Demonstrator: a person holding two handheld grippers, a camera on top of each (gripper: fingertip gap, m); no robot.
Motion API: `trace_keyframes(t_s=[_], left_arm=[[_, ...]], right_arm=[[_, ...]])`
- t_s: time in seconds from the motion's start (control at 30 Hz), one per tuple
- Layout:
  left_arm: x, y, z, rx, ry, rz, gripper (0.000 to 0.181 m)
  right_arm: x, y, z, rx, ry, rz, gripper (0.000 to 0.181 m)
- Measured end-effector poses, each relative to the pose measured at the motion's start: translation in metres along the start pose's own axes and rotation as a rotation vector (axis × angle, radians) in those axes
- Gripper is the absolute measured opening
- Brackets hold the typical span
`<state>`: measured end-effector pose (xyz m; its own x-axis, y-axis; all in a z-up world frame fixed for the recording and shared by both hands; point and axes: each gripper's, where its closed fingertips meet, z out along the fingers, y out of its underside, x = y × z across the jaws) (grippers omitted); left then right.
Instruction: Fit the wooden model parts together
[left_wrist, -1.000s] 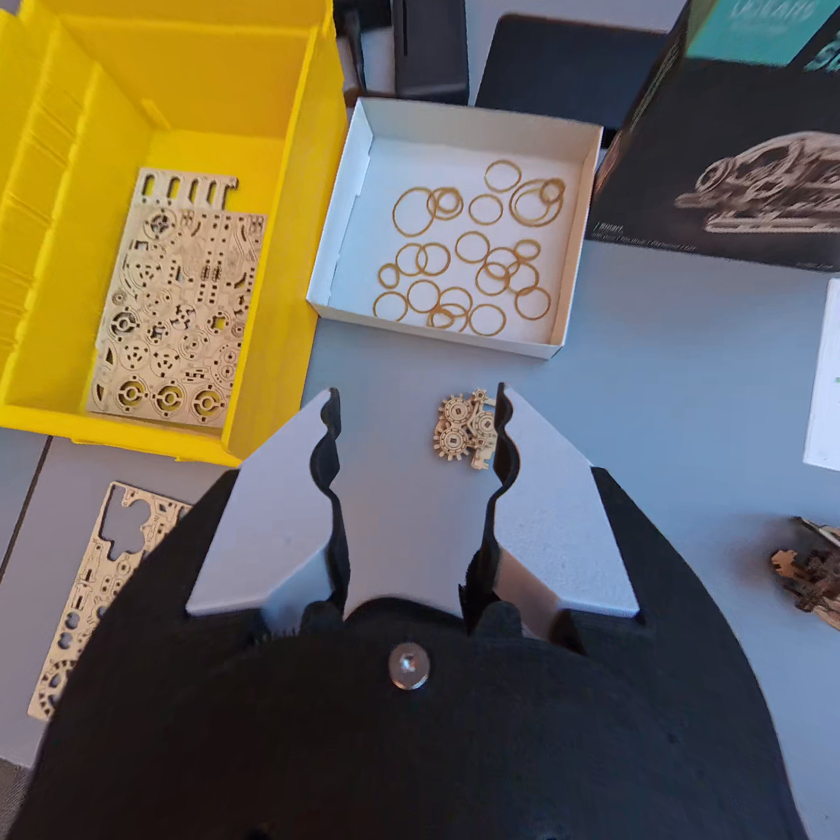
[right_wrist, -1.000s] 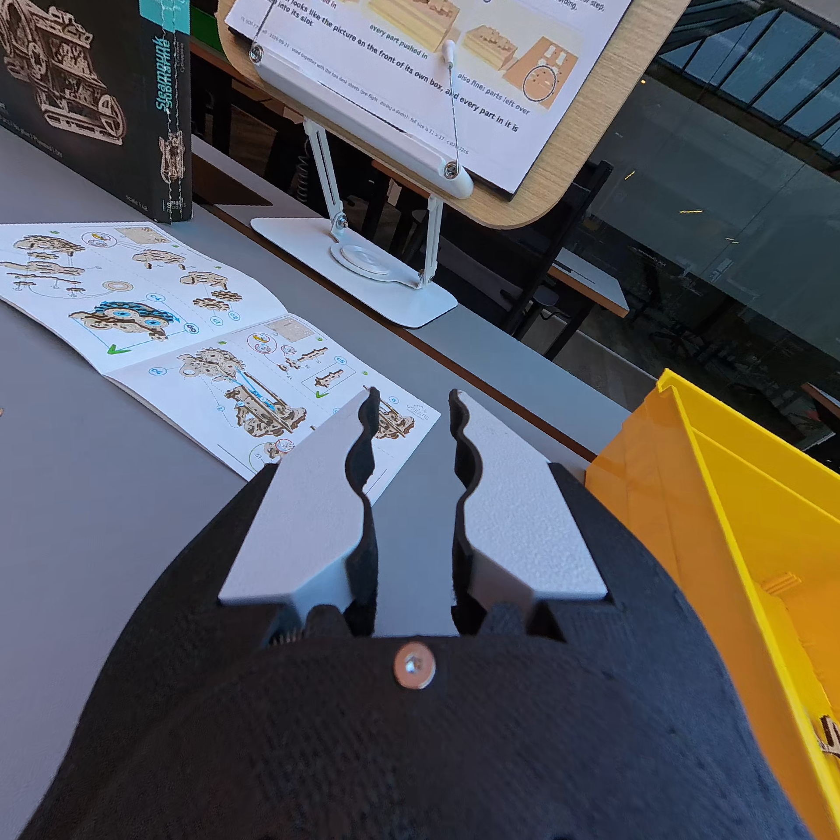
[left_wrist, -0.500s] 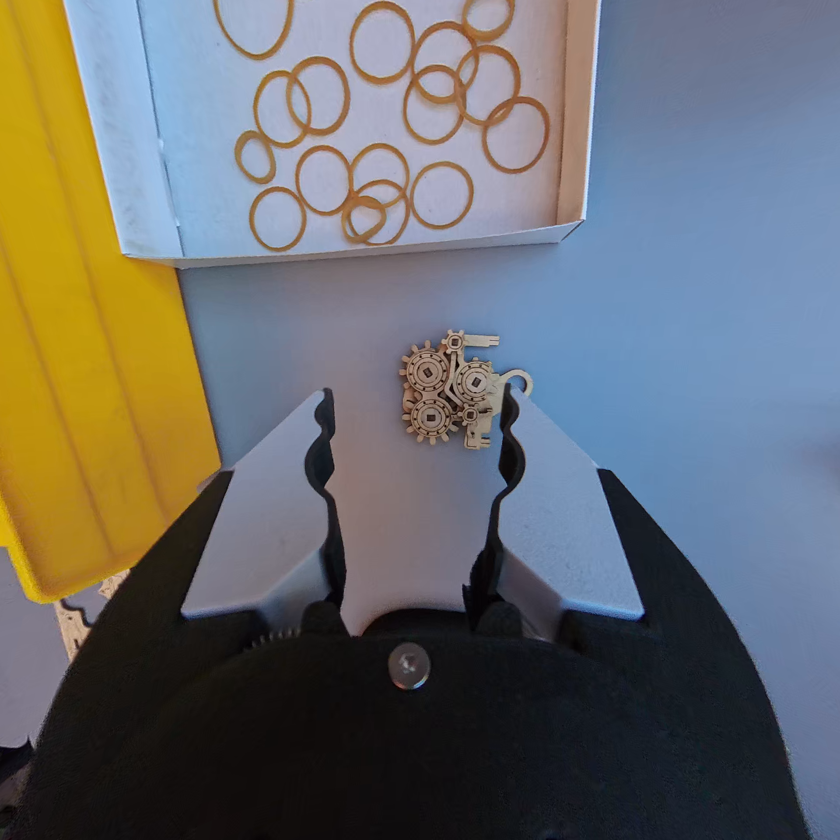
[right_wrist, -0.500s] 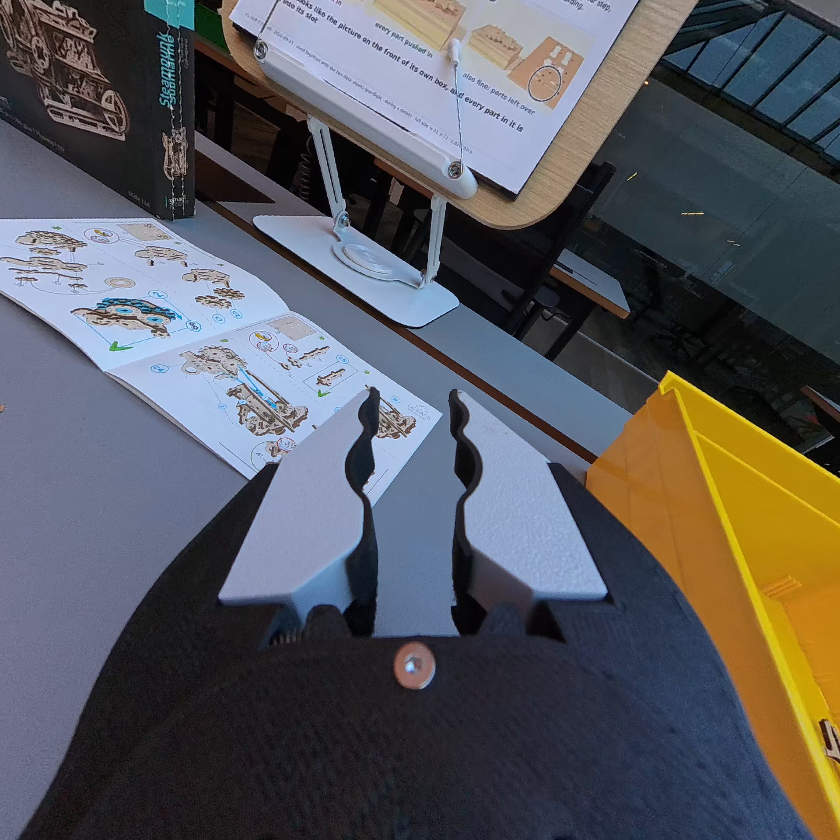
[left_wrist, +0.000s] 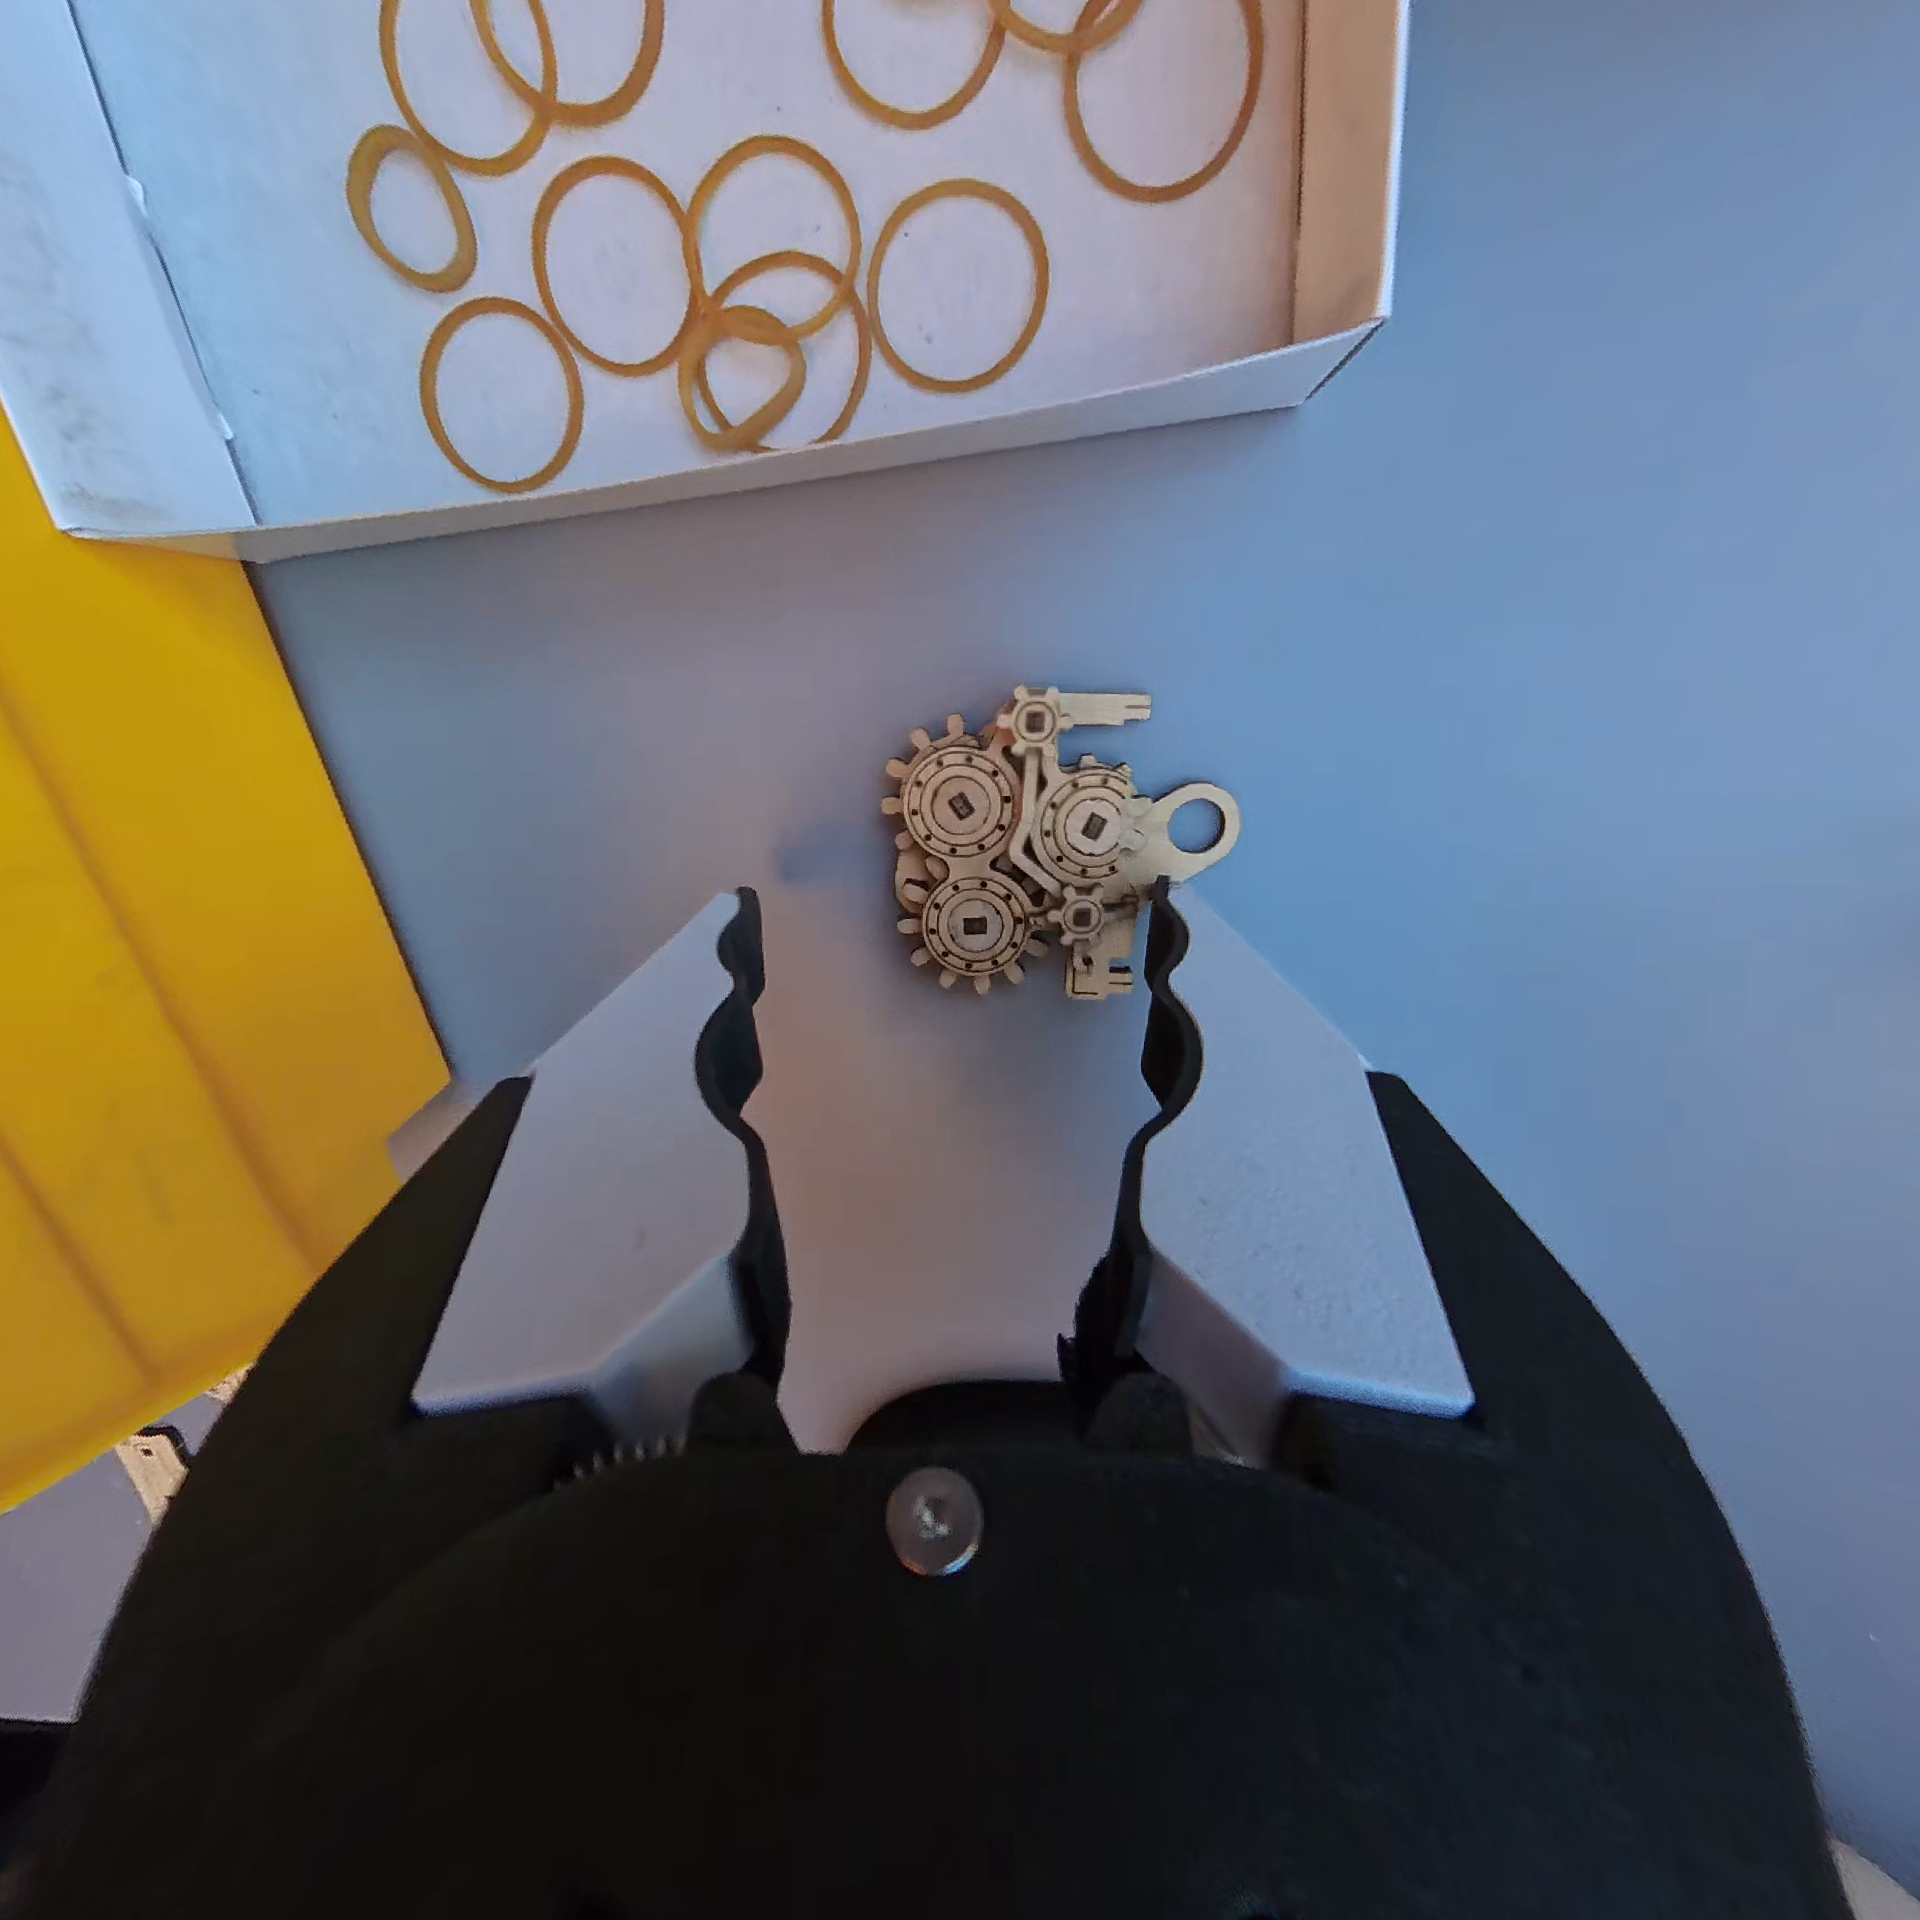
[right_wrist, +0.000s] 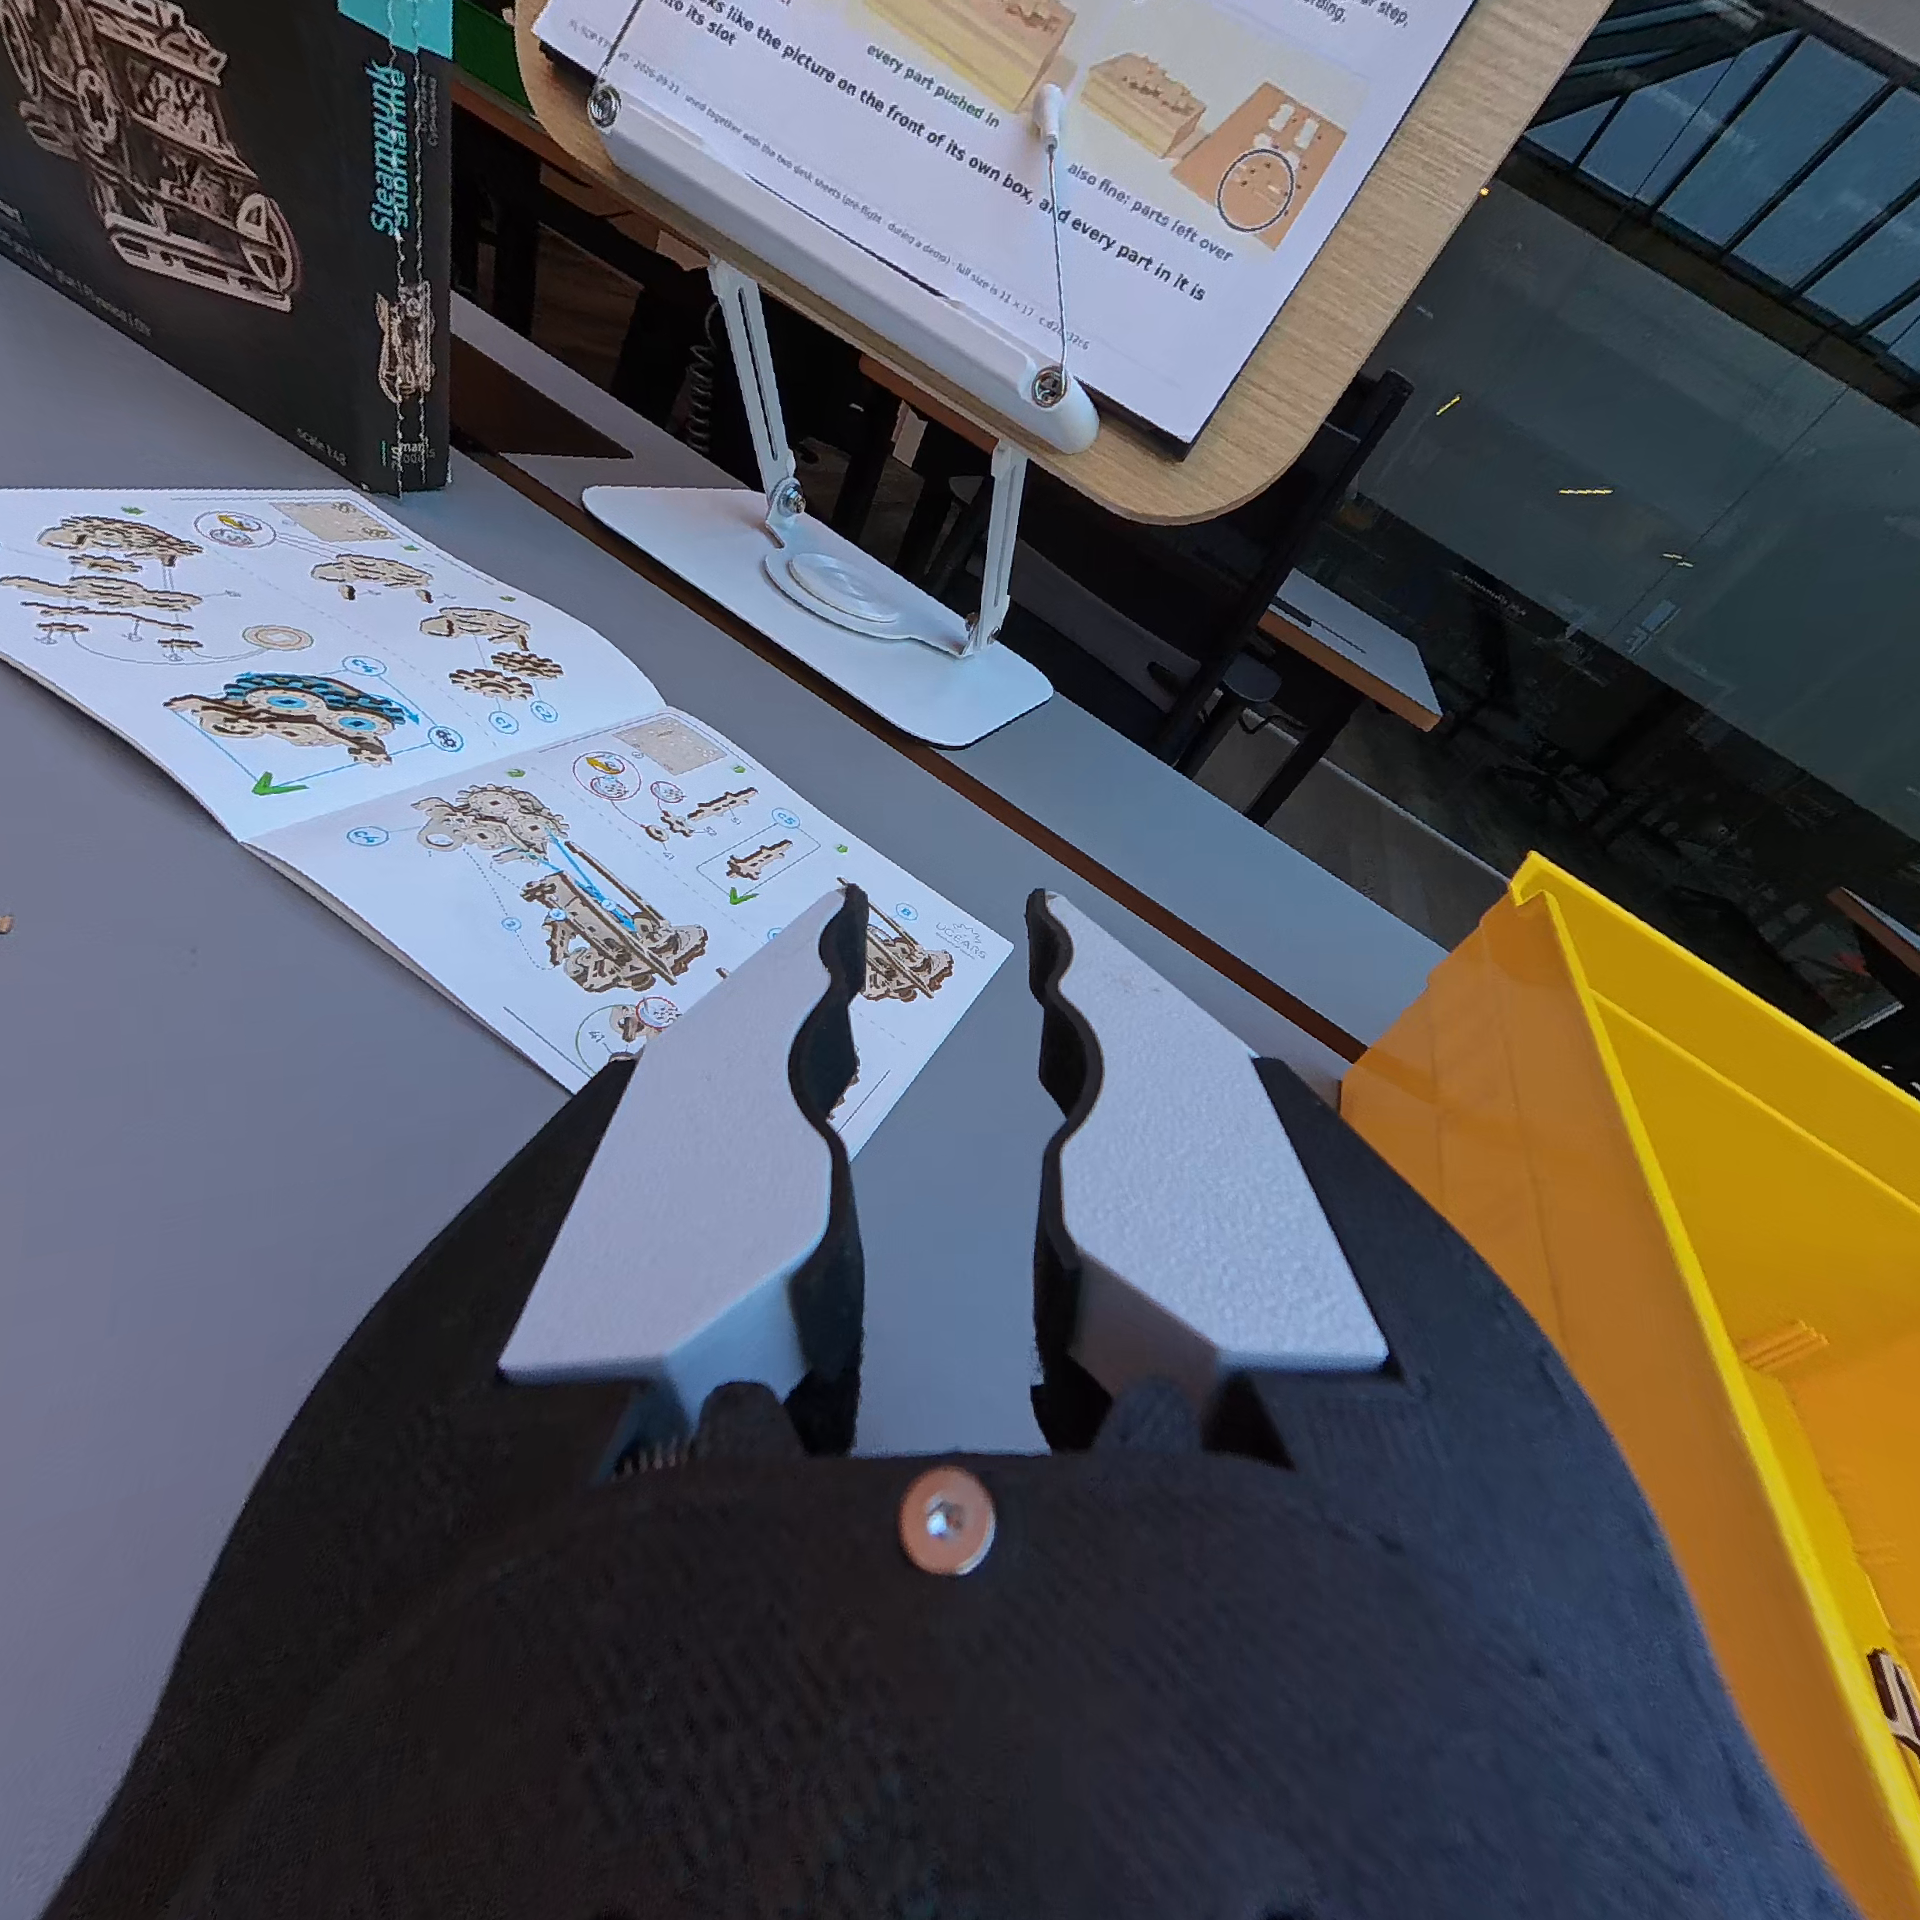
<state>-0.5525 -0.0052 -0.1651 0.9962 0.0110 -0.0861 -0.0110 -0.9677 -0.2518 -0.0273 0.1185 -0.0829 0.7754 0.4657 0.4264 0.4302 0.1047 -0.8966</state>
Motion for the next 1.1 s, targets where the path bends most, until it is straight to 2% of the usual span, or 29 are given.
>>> trace_keyframes(t_s=[0.3, 0.67, 0.87, 1.1], left_arm=[[0.007, -0.002, 0.0, 0.009, 0.033, 0.047, 0.046], [0.008, -0.009, -0.009, 0.041, -0.016, 0.144, 0.043], [0.019, -0.016, -0.029, 0.076, -0.057, 0.232, 0.043], [0.061, -0.041, -0.071, 0.231, -0.037, 0.385, 0.043]], right_arm=[[-0.001, 0.0, 0.0, -0.001, -0.002, -0.004, 0.03], [-0.001, 0.0, 0.0, -0.002, -0.003, -0.009, 0.029], [-0.002, 0.0, 0.0, -0.002, -0.004, -0.01, 0.029], [-0.002, 0.0, 0.0, -0.002, -0.005, -0.013, 0.029]])
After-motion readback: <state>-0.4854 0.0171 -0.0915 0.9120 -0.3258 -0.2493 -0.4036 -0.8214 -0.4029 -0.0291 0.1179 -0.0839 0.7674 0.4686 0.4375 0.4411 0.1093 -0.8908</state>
